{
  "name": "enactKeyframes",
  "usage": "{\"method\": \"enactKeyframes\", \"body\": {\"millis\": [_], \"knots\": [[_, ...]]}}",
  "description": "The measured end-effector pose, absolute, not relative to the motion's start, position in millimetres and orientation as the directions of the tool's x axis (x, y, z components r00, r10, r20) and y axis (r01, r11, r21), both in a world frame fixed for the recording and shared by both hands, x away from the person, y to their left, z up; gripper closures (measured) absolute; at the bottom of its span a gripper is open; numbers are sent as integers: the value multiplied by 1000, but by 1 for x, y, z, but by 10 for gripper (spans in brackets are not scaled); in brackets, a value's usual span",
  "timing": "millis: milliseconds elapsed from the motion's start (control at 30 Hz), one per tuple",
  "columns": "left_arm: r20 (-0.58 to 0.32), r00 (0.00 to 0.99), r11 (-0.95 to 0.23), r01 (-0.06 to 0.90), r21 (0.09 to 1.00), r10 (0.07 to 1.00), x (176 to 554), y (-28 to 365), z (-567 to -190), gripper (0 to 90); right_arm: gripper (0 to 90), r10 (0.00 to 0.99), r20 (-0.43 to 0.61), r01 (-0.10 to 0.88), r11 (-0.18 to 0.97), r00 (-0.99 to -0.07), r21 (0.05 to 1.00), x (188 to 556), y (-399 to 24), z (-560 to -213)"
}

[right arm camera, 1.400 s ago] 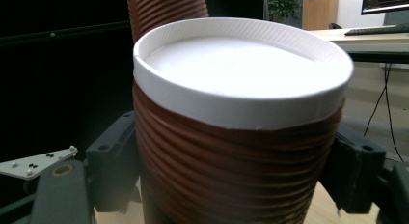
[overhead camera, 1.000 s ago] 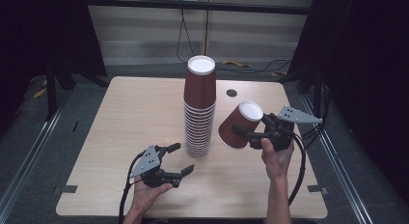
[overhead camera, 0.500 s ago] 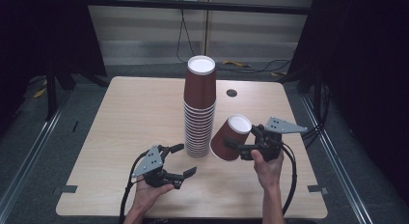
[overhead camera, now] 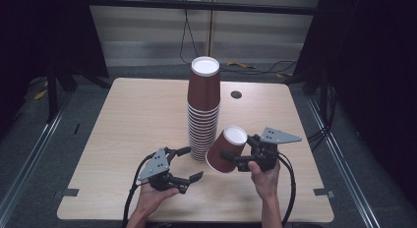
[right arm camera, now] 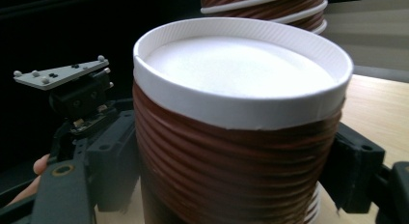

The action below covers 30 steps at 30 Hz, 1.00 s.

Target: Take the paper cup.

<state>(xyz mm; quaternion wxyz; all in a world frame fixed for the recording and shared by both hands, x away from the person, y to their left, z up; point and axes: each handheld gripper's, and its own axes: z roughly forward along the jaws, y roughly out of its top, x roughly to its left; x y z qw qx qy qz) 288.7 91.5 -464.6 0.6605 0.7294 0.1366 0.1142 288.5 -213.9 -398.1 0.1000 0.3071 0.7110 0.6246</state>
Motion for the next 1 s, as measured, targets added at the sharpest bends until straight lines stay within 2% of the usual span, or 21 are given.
{"method": "enactKeyframes", "body": {"millis": [400,767,1000], "knots": [[-8,937,-118,52,992,349,289,88,-469,154,204,523,264,326,28,-811,945,286,-206,-413],[-33,953,-110,70,991,303,291,80,-473,147,206,501,277,335,27,-820,942,287,-200,-424],[-41,953,-104,75,992,300,291,76,-474,74,207,486,278,338,38,-828,940,287,-191,-429]]}}
